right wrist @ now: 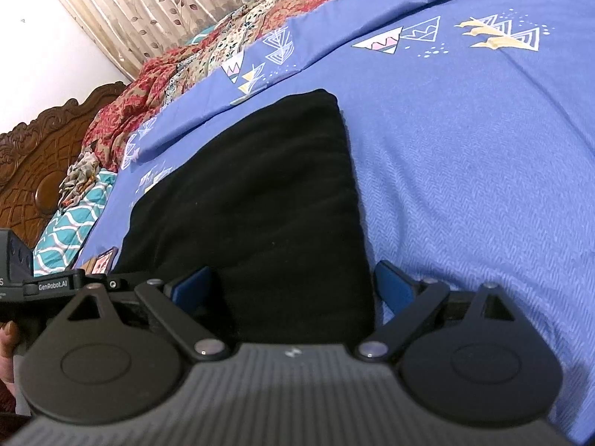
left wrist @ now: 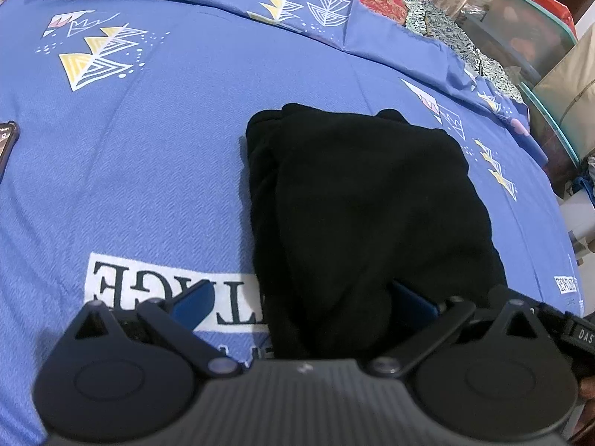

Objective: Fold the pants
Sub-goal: 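Press the folded black pants flat with both grippers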

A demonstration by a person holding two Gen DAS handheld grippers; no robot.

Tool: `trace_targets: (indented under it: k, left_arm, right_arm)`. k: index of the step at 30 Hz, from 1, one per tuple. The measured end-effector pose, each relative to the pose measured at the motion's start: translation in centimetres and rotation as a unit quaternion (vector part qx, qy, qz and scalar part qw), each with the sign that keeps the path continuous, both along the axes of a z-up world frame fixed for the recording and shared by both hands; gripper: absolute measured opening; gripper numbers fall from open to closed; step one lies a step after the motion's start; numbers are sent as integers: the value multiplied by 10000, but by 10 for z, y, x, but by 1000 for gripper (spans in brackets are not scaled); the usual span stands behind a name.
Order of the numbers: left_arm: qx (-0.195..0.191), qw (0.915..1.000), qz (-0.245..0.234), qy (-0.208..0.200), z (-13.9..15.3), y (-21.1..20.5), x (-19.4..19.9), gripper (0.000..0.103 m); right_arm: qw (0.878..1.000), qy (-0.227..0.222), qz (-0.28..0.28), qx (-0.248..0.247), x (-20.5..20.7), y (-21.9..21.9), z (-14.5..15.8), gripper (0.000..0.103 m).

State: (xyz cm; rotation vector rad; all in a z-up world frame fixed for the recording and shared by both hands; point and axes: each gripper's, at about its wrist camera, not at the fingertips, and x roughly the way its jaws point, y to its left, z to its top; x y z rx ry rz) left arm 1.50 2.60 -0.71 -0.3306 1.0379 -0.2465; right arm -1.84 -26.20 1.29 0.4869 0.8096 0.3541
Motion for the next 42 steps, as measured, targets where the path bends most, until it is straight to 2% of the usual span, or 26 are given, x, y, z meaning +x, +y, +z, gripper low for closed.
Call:
trace_targets:
  k: [4, 6, 10, 42]
  left_arm:
    - [-3, 10000, -2, -5, 0, 0, 0, 103]
    - [-10, 10000, 6, -11, 0, 0, -1, 103]
    - [-4, 10000, -13, -48, -1, 0, -3, 103]
    - [-204, 9997, -29, -148, -5, 8, -10, 103]
  right_arm:
    - [10000, -36, 20, 2, 1, -3, -1, 97]
    - [9999, -68, 78, 14, 1, -3, -2, 103]
    - [9995, -185, 173, -166, -1, 5, -2, 103]
    - [9994, -305, 114, -144, 0, -4, -5, 103]
